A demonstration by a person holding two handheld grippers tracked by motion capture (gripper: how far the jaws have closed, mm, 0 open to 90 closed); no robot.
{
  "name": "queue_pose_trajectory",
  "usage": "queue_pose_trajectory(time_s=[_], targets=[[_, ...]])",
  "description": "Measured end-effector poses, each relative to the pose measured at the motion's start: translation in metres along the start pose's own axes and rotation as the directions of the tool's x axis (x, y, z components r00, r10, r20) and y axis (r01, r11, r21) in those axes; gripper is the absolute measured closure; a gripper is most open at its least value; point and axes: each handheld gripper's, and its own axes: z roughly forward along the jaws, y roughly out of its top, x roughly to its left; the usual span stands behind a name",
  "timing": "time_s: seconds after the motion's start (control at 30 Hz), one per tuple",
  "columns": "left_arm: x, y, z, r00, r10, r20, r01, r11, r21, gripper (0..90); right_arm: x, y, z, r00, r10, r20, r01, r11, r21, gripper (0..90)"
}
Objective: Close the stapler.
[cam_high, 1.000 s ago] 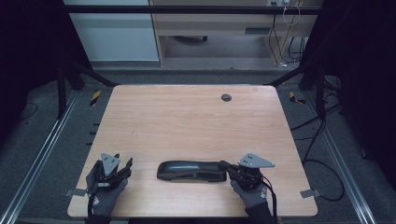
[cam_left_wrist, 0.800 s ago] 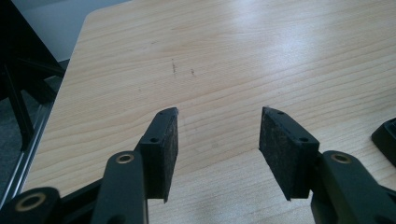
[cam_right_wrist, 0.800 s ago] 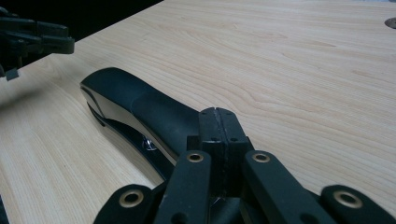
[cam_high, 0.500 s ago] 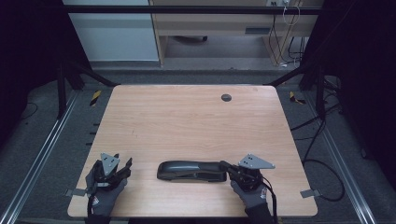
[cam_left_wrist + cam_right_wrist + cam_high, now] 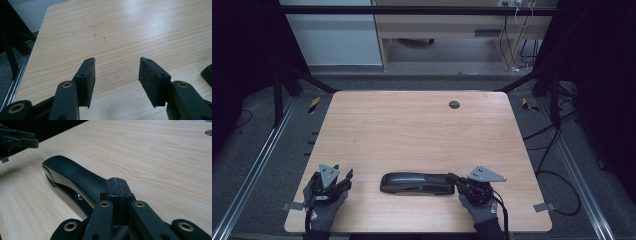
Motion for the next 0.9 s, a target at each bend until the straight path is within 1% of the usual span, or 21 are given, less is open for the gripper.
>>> queue_pose_trajectory(time_s=[0.13,0.23,0.27,0.3,0.4,0.43,0.53,0.6,0.63,0.67,0.7,0.73,0.77,0.87,0.9], targets=[[0.0,0.0,0.0,1.0,0.001,0.001,-0.001,1.0,0.001,46.7,-0.001,0.001,0.0,1.0,0.0,-0.006,0.0,1.0,0.007,90.0],[0.001,-0.001,0.0,1.0,-0.002,0.0,0.002,1.0,0.001,46.7,0.0,0.004,-0.003,0.9998,0.004,-0.019,-0.004,0.9996,-0.029,90.0],[0.001,-0.001,0.001,1.0,-0.003,0.0,0.003,1.0,0.001,46.7,0.001,0.005,-0.004,0.9997,0.009,-0.021,-0.009,0.9994,-0.033,90.0],[0.001,-0.001,0.001,1.0,-0.001,-0.001,0.001,1.0,0.003,46.7,0.002,0.008,-0.005,0.9998,-0.001,-0.021,0.0,0.9991,-0.042,90.0],[0.0,-0.001,0.001,1.0,0.001,0.0,-0.001,1.0,0.004,46.7,0.004,0.014,-0.006,0.9998,-0.005,-0.017,0.004,0.9986,-0.052,90.0],[0.0,-0.001,0.001,1.0,0.002,0.0,-0.002,1.0,0.004,46.7,0.004,0.016,-0.005,0.9999,-0.013,-0.01,0.013,0.9988,-0.047,90.0],[0.0,-0.001,0.001,1.0,0.001,0.001,-0.001,1.0,0.004,46.7,0.003,0.016,-0.005,0.9999,-0.006,-0.008,0.006,0.9989,-0.046,90.0],[0.001,-0.002,0.001,1.0,-0.002,0.005,0.002,1.0,0.007,46.6,0.002,0.017,-0.005,0.9999,-0.013,0.003,0.014,0.9988,-0.046,90.0],[0.001,-0.002,0.002,1.0,-0.002,0.006,0.002,1.0,0.008,46.6,0.001,0.017,-0.006,1.0,-0.007,0.005,0.007,0.9987,-0.051,90.0],[0.001,-0.002,0.002,1.0,-0.003,0.006,0.003,1.0,0.009,46.6,0.0,0.018,-0.007,0.9999,0.0,0.013,0.001,0.9985,-0.054,90.0],[0.001,-0.002,0.002,1.0,-0.004,0.007,0.004,1.0,0.009,46.6,-0.002,0.018,-0.008,0.9995,0.004,0.032,-0.002,0.9981,-0.062,89.1],[0.001,-0.002,0.002,1.0,-0.002,0.007,0.002,0.9999,0.011,46.4,-0.005,0.018,-0.01,0.9989,0.008,0.045,-0.005,0.9977,-0.067,84.4],[0.001,-0.002,0.002,1.0,-0.002,0.009,0.002,0.9999,0.012,46.3,-0.007,0.018,-0.011,0.9977,0.022,0.064,-0.017,0.9972,-0.073,83.1],[0.001,-0.003,0.003,0.9999,-0.001,0.015,0.0,0.9999,0.014,45.7,-0.02,0.015,-0.016,0.9925,0.044,0.114,-0.035,0.996,-0.082,78.3],[0.001,-0.003,0.003,0.9998,-0.002,0.017,0.002,0.9999,0.015,45.6,-0.024,0.014,-0.017,0.9894,0.055,0.134,-0.044,0.9953,-0.086,75.9]])
